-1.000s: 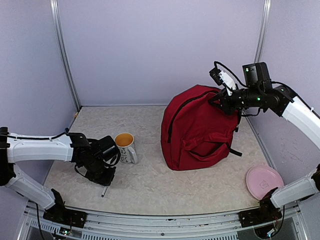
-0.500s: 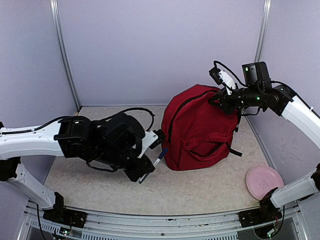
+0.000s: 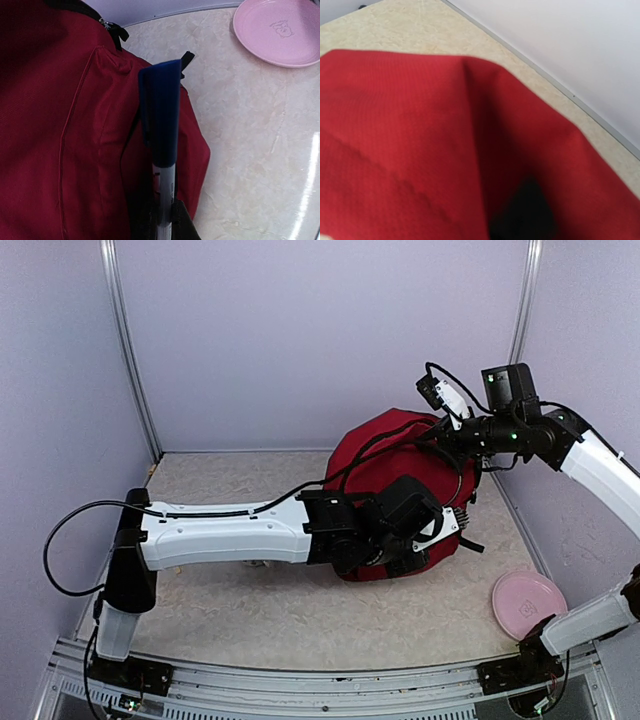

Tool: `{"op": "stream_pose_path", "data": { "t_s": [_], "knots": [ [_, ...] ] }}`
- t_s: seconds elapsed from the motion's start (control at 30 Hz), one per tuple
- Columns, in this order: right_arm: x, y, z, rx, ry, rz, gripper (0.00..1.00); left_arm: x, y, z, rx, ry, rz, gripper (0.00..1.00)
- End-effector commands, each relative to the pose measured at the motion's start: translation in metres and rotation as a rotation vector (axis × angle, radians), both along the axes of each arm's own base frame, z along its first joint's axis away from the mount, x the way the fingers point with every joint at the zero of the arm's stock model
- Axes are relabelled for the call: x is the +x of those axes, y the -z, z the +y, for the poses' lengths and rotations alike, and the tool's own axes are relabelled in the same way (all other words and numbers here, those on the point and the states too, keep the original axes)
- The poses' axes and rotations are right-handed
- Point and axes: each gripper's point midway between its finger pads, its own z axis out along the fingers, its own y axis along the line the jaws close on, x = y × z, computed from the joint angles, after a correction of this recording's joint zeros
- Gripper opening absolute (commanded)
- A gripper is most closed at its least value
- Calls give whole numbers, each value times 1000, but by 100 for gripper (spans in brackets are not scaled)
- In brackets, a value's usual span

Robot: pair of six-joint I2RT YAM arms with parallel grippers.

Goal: Pack the student bag
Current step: Place the pen in the lower front pocket of the bag.

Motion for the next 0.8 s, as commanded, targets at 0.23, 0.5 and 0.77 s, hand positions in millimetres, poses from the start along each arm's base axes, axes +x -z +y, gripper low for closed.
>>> {"op": "stream_pose_path", "data": {
  "t_s": [0.23,0.5,0.77],
  "knots": [
    [-1,-3,1,17,-2,10,13,86,13,-27,0,-43,-304,12],
    [-1,-5,1,21,0,6,13,95,53,-34,112,-1,-329,12],
    [-5,-10,-2,18,7,-1,13,85,113,10,358,76,-251,14]
  ]
}}
